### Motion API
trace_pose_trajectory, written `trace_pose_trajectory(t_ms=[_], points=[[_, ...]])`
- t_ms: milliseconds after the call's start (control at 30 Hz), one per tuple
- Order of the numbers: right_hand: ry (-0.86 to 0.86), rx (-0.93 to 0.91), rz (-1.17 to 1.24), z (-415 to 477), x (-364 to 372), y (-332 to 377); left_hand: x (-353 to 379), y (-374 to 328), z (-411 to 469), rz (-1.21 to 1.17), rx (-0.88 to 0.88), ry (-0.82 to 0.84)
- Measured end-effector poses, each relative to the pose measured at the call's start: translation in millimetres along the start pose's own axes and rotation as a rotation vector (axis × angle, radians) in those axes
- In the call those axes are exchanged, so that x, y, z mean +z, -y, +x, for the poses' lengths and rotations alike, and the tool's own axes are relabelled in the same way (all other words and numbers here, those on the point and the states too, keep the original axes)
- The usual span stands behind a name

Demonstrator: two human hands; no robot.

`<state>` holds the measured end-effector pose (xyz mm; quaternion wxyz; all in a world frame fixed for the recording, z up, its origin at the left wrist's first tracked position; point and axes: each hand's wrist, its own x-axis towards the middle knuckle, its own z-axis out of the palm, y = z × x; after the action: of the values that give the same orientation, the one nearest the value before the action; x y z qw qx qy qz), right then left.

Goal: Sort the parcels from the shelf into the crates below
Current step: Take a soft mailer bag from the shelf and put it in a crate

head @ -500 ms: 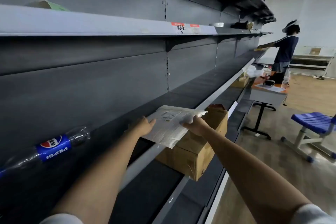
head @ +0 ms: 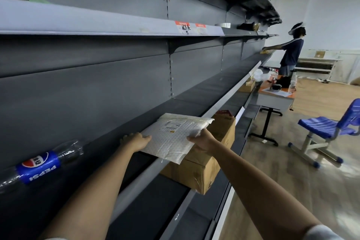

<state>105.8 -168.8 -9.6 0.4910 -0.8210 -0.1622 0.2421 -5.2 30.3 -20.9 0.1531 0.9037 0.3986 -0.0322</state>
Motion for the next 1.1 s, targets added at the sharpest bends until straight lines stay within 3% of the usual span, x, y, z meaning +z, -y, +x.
trace_pose_trajectory(t_ms=[200, 400, 500, 600, 900, 1100], points=[[0.066, 0.072, 0.188, -9.2, -2.7, 4.2, 4.5, 6.1, 4.4, -0.018, -0.014, -0.015], [-0.016, 0.063, 0.228, -12.0, -5.4, -0.2, 2.6, 2.9, 1.2, -0.082, -0.045, -0.015], [0.053, 0.089, 0.305, -18.7, -5.0, 0.5, 6.5, 1.5, -3.0, -0.076, -0.085, -0.017], [0.000, 0.009, 0.294, -17.3, -8.3, -6.1, 10.2, 1.9, -5.9, -0.142, -0.109, -0.042], [-0.048, 0.017, 0.378, -23.1, -29.9, -16.8, 5.4, -16.4, -9.4, -0.566, -0.027, 0.001], [-0.142, -0.019, 0.461, -38.7, -71.2, -30.1, 4.2, -61.9, -19.3, -0.668, 0.145, -0.074]])
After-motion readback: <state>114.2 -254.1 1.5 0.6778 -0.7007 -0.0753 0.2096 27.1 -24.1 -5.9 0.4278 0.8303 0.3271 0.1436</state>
